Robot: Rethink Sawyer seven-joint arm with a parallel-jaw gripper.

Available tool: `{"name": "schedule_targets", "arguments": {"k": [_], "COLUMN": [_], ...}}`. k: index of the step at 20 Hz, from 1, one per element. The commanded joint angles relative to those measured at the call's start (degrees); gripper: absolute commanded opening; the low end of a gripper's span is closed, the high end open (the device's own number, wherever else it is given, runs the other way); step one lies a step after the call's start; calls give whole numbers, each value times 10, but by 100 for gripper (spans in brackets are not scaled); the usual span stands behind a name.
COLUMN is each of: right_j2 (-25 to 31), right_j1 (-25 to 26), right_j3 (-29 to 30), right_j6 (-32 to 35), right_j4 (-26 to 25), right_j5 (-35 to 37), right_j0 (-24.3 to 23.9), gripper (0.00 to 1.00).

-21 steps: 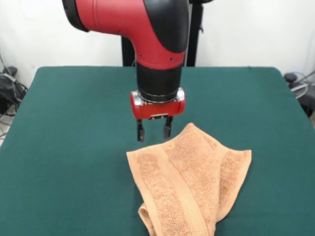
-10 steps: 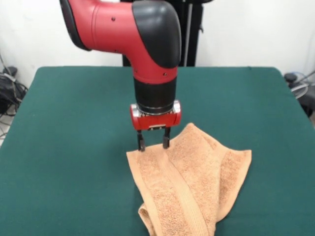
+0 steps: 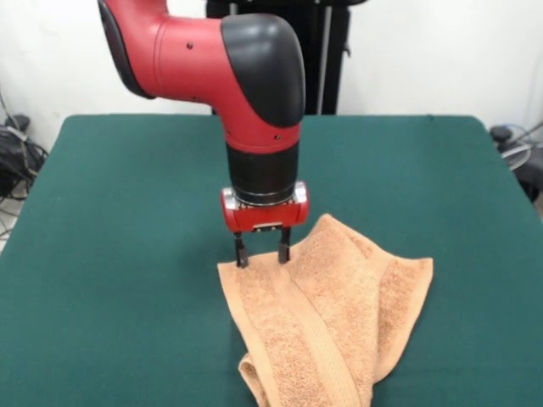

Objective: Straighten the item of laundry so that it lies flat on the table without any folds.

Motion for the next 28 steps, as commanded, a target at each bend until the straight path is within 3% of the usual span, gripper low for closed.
{"name": "schedule_targets", "arguments": {"k": [1,4,5,19,23,24,28], "right_j2": [71,79,81,71,46,37,29], "right_j1": [83,85,85,80,59,47,-76], "right_j3": [-19,-9,-7,-2,22,36,118], "right_j6": [83,85,88,94,116,121,107], "right_j4": [4,-5,-7,-4,-2,-5,-13], "right_j5": [-38,-61,-68,-57,-59,-62,-22], "right_j0": [-17,-25,-28,-20,-13,-15,-51], "gripper": [100,100,0,0,0,100,100]}}
